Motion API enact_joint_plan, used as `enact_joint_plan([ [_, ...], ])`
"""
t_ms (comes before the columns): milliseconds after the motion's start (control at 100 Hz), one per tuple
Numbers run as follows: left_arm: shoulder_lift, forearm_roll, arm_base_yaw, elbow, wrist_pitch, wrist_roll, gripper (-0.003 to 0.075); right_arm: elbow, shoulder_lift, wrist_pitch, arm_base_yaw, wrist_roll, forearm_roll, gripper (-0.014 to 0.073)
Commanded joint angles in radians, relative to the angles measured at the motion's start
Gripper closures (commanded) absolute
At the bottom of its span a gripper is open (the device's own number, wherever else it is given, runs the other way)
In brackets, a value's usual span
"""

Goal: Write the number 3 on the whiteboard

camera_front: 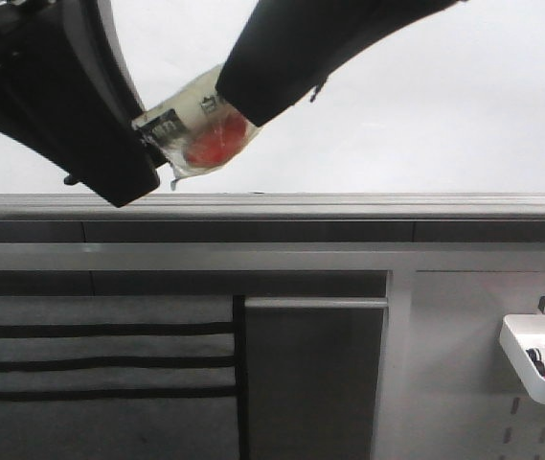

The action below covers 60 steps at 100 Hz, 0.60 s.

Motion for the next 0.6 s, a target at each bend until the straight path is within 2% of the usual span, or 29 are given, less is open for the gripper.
enact_joint_plan([
  [0, -0.034, -0.023, -0.009, -0.031, -0.030, 0.001, 0.0738, -0.033, -0.022, -0.012, 0.002, -0.015, 0.040, 0.0431],
  [200, -0.034, -0.021, -0.009, -0.031, -0.030, 0.001, 0.0738, -0.033, -0.022, -0.008, 0.002, -0.015, 0.040, 0.0568],
  [390, -0.034, -0.021, -0.009, -0.031, -0.038, 0.001, 0.0723, -0.033, -0.022, 0.002, 0.002, -0.015, 0.040, 0.0617],
  [480, -0.034, -0.021, -0.009, -0.031, -0.038, 0.001, 0.0632, -0.033, -0.022, 0.010, 0.002, -0.015, 0.040, 0.0623],
  [590, -0.034, -0.021, -0.009, -0.031, -0.042, 0.001, 0.0413, -0.033, -0.022, 0.014, 0.002, -0.015, 0.040, 0.0623],
])
